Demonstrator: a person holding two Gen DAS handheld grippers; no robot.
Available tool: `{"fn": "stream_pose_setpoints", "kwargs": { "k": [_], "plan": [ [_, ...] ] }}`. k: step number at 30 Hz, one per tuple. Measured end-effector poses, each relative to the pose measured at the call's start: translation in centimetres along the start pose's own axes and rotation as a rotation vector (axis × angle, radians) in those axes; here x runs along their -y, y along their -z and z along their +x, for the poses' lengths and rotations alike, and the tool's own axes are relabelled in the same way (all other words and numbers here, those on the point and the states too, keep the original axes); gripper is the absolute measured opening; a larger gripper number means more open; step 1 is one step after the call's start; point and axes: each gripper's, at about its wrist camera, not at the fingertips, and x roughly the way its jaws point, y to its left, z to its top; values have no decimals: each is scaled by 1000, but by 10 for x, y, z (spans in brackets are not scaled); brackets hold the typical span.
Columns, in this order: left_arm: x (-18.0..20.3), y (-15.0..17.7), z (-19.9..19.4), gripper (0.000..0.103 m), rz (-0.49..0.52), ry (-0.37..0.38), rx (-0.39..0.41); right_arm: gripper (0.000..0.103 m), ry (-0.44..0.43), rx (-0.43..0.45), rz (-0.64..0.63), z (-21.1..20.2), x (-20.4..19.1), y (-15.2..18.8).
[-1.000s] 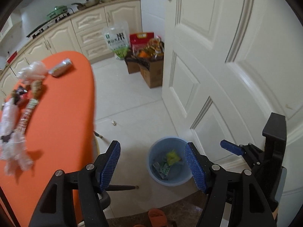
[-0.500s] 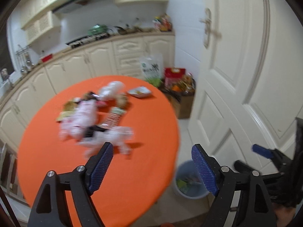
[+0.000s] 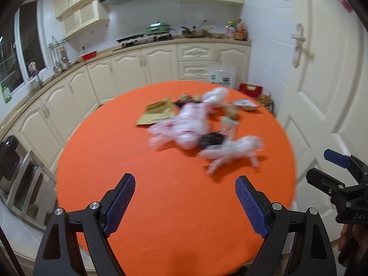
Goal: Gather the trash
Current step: 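Grasp the clear plastic bag with the left tool while the right tool grasps bubble wrap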
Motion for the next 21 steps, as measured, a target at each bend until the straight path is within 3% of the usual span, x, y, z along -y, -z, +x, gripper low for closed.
{"fn": "stream_pose_setpoints", "kwargs": {
  "k": [6,16,19,21],
  "plan": [
    [-44,-29,18,85,-20,4,-31,103,-34,-77,-57,56,-30,-9],
    [-73,-62,75,85,-33,38,-70,103,-37,-174,-182,126,-44,-39],
    [-72,-75,90,85,-26,44,-76,93,-42,-199,-210,133,-43,-37],
    [-68,-83,100,85,-11,44,-84,68,-40,-194,-218,130,-40,-35]
  ]
}}
